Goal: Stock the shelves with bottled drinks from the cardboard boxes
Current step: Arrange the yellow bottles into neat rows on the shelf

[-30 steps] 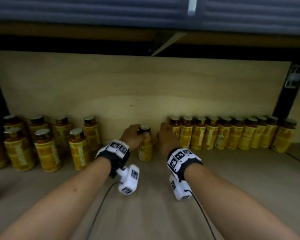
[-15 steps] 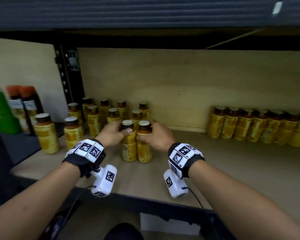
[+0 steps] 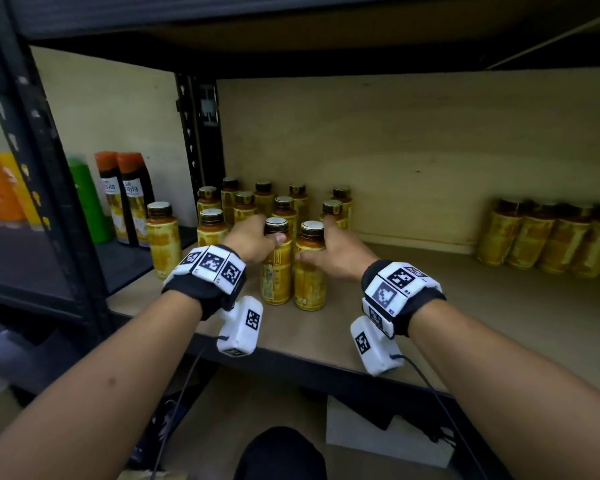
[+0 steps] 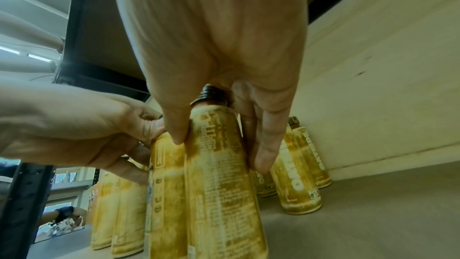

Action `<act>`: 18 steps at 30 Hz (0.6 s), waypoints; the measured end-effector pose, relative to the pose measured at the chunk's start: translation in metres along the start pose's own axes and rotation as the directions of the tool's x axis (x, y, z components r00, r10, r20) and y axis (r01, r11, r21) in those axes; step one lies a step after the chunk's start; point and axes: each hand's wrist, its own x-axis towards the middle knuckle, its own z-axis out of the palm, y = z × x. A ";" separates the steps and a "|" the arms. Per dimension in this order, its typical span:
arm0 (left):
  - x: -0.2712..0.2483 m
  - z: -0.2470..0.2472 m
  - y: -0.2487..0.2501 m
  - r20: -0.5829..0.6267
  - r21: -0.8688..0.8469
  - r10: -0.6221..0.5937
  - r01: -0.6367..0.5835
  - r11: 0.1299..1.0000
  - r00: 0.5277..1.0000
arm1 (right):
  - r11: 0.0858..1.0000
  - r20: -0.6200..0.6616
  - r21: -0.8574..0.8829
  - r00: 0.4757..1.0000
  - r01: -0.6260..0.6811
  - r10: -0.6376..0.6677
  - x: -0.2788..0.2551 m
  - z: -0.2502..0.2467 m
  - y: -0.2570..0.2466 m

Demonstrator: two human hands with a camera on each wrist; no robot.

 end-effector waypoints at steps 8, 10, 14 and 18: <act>0.000 -0.002 -0.002 -0.034 0.090 -0.037 0.040 0.995 0.999 | 1.000 -0.015 -0.004 0.999 -0.031 0.031 -0.012 -0.006 0.010; 0.001 -0.002 -0.002 -0.042 0.096 -0.036 0.040 0.995 0.998 | 0.999 -0.022 0.024 0.999 -0.029 0.029 -0.014 -0.008 0.014; 0.001 -0.003 0.000 -0.034 0.110 -0.041 0.045 0.993 0.999 | 0.996 -0.031 0.079 0.999 -0.029 0.032 -0.018 -0.011 0.018; 0.001 -0.006 -0.002 -0.029 0.118 -0.034 0.037 0.992 0.999 | 0.998 -0.035 0.061 0.999 -0.025 0.028 -0.019 -0.011 0.017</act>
